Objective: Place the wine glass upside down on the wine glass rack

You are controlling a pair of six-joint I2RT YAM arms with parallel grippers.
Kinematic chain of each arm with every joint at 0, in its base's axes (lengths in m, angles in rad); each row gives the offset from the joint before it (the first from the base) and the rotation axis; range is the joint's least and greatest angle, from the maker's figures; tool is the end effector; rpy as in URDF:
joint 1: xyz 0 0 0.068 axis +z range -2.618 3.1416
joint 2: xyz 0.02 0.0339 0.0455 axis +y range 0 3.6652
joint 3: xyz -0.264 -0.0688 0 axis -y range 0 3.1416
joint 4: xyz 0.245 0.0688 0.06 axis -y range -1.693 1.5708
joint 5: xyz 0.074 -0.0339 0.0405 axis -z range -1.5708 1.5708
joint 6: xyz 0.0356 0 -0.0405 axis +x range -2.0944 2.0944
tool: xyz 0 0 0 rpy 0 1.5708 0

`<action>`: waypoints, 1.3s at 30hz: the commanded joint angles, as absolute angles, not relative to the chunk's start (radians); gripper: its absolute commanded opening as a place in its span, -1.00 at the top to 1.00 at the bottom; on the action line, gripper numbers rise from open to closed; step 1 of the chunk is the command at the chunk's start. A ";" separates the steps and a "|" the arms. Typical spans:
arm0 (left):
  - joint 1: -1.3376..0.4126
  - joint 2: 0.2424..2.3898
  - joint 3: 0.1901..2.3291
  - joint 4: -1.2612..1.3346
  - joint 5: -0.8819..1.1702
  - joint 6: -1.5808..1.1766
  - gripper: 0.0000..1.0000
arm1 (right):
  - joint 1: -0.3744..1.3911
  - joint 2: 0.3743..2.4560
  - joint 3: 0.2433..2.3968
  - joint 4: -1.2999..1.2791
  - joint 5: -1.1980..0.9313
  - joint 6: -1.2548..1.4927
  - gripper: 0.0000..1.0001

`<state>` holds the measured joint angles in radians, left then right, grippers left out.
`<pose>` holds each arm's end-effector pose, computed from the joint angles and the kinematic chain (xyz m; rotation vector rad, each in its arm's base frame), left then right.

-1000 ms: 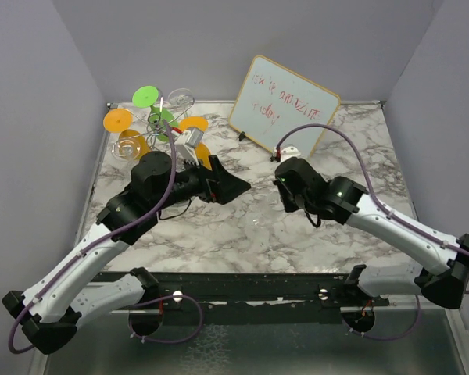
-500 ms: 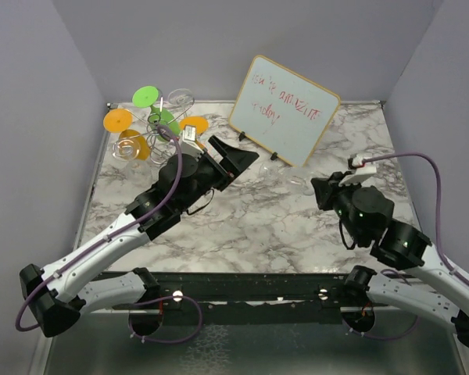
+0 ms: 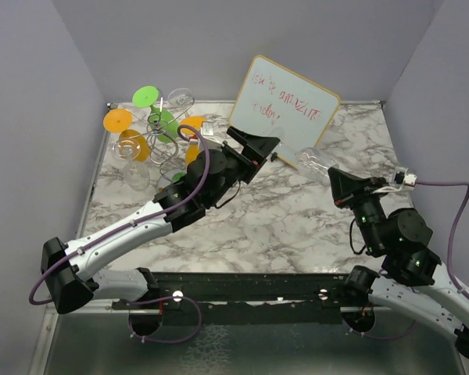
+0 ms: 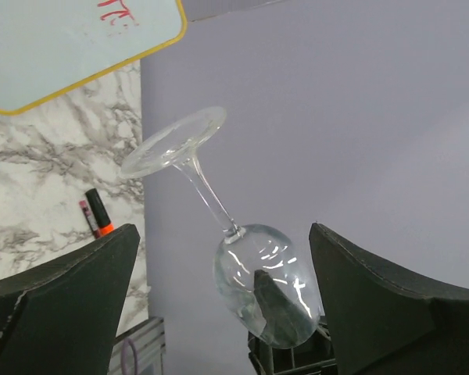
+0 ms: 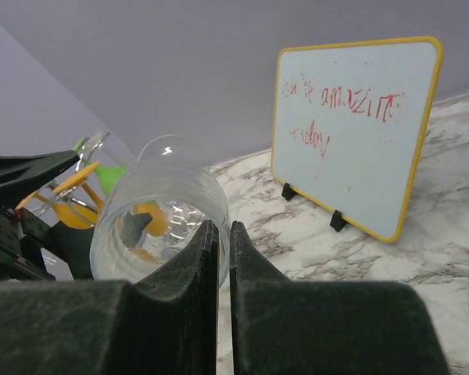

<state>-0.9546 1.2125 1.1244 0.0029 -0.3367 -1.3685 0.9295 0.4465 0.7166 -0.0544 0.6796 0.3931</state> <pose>0.1737 -0.2249 0.3898 -0.6647 1.7565 -1.4377 0.0785 0.0678 0.3725 0.2082 1.4184 0.6356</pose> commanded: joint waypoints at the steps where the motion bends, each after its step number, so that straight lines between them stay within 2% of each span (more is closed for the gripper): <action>1: -1.004 1.232 1.163 0.113 -0.441 -1.355 -0.85 | 0.934 0.426 0.704 0.081 0.688 0.471 0.99; 5: -1.031 1.239 1.151 0.164 -0.475 -1.349 -0.89 | 0.934 0.420 0.693 0.113 0.662 0.514 0.99; 7: -1.037 1.248 1.149 0.191 -0.477 -1.351 -0.84 | 0.934 0.416 0.688 0.124 0.649 0.538 0.99; 16: -1.065 1.283 1.189 0.250 -0.561 -1.368 -0.22 | 0.934 0.408 0.680 0.141 0.593 0.637 0.99; 22: -1.072 1.296 1.216 0.265 -0.633 -1.370 0.05 | 0.934 0.412 0.685 0.146 0.556 0.680 0.99; 25: -1.077 1.308 1.235 0.268 -0.642 -1.354 0.33 | 0.934 0.414 0.686 0.137 0.541 0.706 0.99; 28: -1.081 1.313 1.235 0.268 -0.648 -1.352 0.41 | 0.934 0.410 0.685 0.129 0.525 0.728 0.99; 35: -1.086 1.324 1.239 0.270 -0.666 -1.353 0.40 | 0.934 0.404 0.670 0.128 0.515 0.750 0.99; 36: -1.087 1.323 1.239 0.269 -0.672 -1.348 0.43 | 0.934 0.405 0.671 0.124 0.514 0.751 0.99; 39: -1.088 1.320 1.236 0.270 -0.683 -1.335 0.70 | 0.934 0.407 0.669 0.113 0.514 0.752 0.99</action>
<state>-1.0824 1.3190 1.2098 0.2451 -0.6312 -1.3579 0.9295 0.4179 0.6735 0.0944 0.5457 0.7204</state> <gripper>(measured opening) 0.245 0.103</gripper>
